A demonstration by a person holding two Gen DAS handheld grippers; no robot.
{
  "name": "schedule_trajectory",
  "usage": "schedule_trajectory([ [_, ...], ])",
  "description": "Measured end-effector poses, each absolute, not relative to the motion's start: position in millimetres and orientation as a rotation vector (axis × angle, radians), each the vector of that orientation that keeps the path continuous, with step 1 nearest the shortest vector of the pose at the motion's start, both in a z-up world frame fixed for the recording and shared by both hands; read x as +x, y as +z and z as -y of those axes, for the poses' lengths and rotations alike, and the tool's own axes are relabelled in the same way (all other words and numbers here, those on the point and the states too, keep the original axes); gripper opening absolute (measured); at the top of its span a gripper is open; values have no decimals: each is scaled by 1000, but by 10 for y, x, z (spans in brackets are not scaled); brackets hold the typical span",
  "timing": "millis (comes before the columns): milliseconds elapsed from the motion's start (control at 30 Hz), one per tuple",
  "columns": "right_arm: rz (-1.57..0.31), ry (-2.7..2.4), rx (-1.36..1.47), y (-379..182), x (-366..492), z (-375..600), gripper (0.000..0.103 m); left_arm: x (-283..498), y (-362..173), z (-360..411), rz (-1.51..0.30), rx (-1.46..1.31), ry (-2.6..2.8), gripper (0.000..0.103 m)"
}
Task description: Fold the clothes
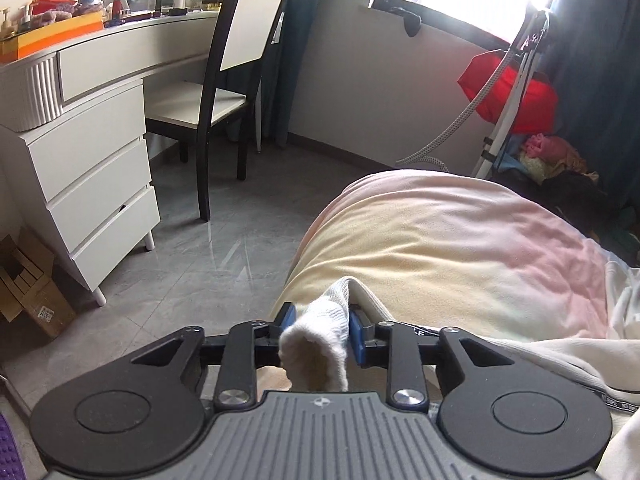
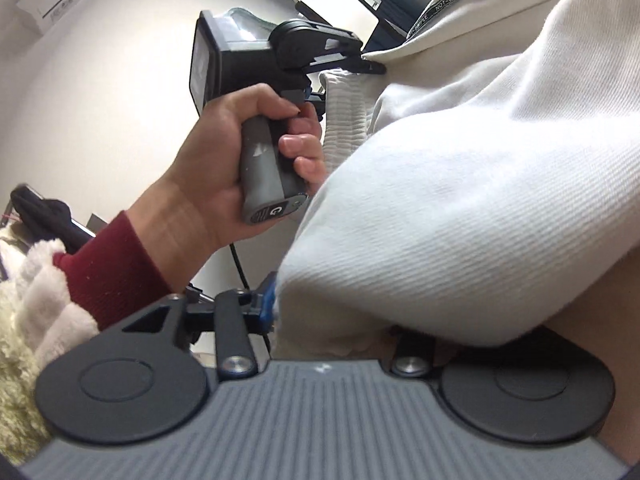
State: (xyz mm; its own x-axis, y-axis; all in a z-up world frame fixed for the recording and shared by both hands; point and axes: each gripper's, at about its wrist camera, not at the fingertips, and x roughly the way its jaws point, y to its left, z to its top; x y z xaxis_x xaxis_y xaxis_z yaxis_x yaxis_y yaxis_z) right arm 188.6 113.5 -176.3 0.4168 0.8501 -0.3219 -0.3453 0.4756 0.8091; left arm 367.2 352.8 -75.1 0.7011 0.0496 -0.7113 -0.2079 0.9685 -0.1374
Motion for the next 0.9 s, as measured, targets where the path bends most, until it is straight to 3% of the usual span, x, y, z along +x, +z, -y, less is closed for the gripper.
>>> schedule_trajectory([
  [33,-809,854,693,-1714,1820,-1141,73,3623,-725,-3493,-786,-191,164,64],
  [100,-794,872,625,-1597,1667,-1139,103,3476,-650,-3455,-781,-165,184,92],
  [200,-771,882,537,-1392,1388,-1072,103,3104,-500,-3285,-750,-151,144,102],
  [600,-439,596,311,-233,245,409,103,1290,153,-2055,-605,-69,-81,103],
  [900,-275,292,196,17,-41,1411,103,143,427,-833,-456,-59,-149,103],
])
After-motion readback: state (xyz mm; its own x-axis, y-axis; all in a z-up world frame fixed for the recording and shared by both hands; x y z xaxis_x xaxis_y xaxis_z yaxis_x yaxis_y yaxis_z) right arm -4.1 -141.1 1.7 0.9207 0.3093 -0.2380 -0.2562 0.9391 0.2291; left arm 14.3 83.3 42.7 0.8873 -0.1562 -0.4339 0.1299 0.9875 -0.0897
